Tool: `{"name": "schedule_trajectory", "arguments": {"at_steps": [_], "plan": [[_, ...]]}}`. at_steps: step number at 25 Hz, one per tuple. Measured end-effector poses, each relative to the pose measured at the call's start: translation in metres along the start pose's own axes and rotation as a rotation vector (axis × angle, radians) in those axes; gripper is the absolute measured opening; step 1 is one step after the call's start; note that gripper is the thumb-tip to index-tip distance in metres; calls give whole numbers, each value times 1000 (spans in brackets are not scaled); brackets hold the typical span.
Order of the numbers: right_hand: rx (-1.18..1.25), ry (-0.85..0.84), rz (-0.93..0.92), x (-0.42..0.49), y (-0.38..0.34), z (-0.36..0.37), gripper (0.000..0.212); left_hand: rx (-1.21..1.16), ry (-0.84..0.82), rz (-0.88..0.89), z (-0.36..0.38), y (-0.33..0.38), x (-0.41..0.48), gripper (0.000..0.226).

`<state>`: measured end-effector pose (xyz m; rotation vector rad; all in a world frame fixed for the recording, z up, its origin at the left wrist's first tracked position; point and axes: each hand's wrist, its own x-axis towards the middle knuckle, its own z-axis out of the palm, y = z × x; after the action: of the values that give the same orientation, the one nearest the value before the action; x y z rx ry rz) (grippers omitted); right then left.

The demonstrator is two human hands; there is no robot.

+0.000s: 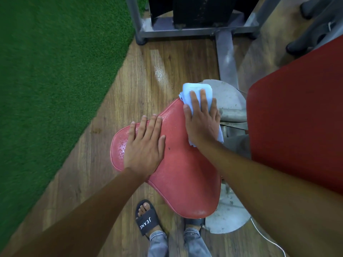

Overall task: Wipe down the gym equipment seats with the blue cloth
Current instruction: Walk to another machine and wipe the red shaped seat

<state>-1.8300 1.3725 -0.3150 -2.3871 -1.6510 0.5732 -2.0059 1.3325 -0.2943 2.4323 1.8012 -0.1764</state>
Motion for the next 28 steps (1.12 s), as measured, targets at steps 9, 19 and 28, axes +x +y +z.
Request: {"name": "schedule_trajectory", "arguments": {"at_steps": [9, 19, 28], "plan": [[-63, 37, -234, -16, 0, -6, 51, -75, -4, -79, -5, 7, -2, 55], [343, -131, 116, 62, 35, -35, 25, -606, 61, -158, -25, 117, 89, 46], [116, -88, -228, 21, 42, -37, 40, -129, 55, 170, 8, 58, 49, 55]]}}
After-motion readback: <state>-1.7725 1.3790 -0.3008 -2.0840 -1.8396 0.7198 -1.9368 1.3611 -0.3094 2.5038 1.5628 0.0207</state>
